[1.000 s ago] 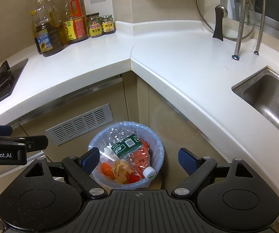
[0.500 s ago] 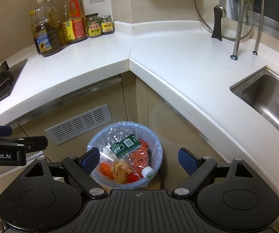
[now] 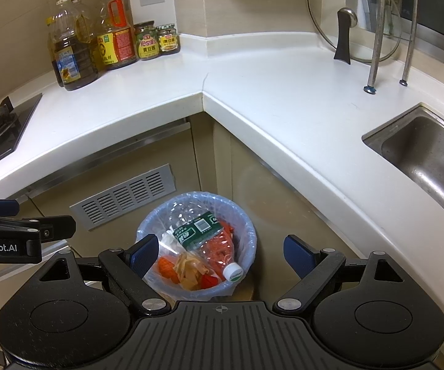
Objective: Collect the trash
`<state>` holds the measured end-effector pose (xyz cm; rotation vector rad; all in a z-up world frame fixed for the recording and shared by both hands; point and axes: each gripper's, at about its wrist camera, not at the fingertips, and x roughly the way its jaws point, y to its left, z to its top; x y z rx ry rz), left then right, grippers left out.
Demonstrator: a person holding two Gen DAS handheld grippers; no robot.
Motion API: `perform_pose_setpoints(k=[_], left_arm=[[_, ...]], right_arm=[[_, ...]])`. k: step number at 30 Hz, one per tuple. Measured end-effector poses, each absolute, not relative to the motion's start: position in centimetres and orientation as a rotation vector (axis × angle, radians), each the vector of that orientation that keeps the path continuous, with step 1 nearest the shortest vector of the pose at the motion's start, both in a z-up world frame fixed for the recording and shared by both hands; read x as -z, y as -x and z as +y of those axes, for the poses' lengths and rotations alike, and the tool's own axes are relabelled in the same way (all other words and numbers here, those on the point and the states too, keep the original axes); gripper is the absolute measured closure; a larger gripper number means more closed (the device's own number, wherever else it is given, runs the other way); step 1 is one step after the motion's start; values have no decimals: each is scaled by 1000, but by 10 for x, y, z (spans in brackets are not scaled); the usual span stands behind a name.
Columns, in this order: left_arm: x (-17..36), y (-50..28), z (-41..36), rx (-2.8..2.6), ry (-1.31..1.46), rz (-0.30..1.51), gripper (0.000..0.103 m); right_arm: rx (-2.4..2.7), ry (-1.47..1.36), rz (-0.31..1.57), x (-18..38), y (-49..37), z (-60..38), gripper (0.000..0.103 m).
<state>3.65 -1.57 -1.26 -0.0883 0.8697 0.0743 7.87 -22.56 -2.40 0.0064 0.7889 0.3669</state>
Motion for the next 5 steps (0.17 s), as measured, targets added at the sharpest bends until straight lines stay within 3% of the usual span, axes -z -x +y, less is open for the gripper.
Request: perform_pose_setpoints(k=[5], left_arm=[[14,-35,-20,-64,102,858,1]], right_arm=[[-367,-5,789,23,-79,-226,15]])
